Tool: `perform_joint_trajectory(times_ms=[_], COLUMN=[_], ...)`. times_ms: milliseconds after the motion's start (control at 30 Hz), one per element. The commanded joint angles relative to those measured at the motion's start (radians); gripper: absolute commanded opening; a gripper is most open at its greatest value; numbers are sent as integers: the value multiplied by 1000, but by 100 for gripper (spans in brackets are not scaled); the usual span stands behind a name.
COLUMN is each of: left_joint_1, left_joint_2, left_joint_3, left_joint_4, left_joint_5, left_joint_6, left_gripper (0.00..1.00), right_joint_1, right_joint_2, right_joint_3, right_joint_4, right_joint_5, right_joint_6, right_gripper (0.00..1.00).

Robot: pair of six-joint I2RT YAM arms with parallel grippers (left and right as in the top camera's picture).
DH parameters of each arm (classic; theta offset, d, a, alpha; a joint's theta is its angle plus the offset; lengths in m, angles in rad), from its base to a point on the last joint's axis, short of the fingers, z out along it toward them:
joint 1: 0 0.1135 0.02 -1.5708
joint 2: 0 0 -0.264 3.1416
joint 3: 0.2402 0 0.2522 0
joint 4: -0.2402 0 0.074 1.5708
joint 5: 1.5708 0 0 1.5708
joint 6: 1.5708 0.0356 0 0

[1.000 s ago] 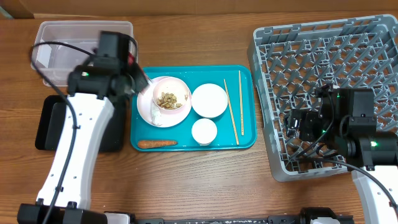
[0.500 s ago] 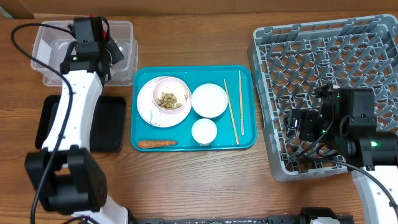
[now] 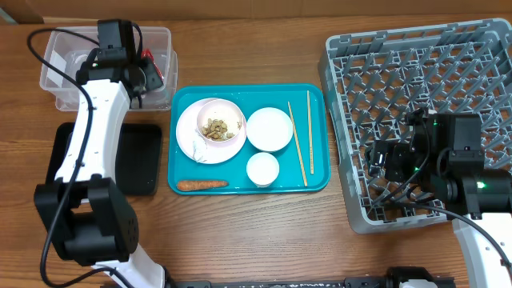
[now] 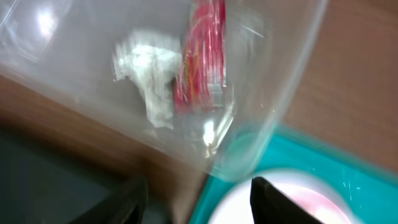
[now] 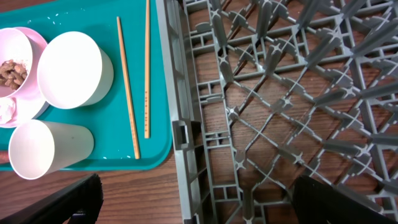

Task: Sort waste into correct bins and load items into the dishwasher
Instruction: 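Grasp the second crumpled tissue on the pink plate with the left gripper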

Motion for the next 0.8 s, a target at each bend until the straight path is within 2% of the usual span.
perform_joint_trajectory(times_ms=[0,100,167,467,767], left_joint_1=[-24,-54,-76,-159,-191], left_joint_2=[-68,-66,-66,-66,-66], left_joint_3=[32,4,-40,-269,-369], left_joint_4=[-233,-428,-471,-279,-127], left_joint_5=[209,200,200,187,174], left_joint_6=[21,18,18,52,71], left_gripper=[56,59,60,61,62], right_joint_1=[4,4,4,4,4], right_joint_2=[-3,-3,-3,-3,-3], right_joint_3=[33,33,33,33,33], right_joint_4=[5,5,5,4,4], right_joint_5=[9,9,9,9,9], right_joint_6=[2,2,2,2,2], right_gripper=[100,100,100,100,100])
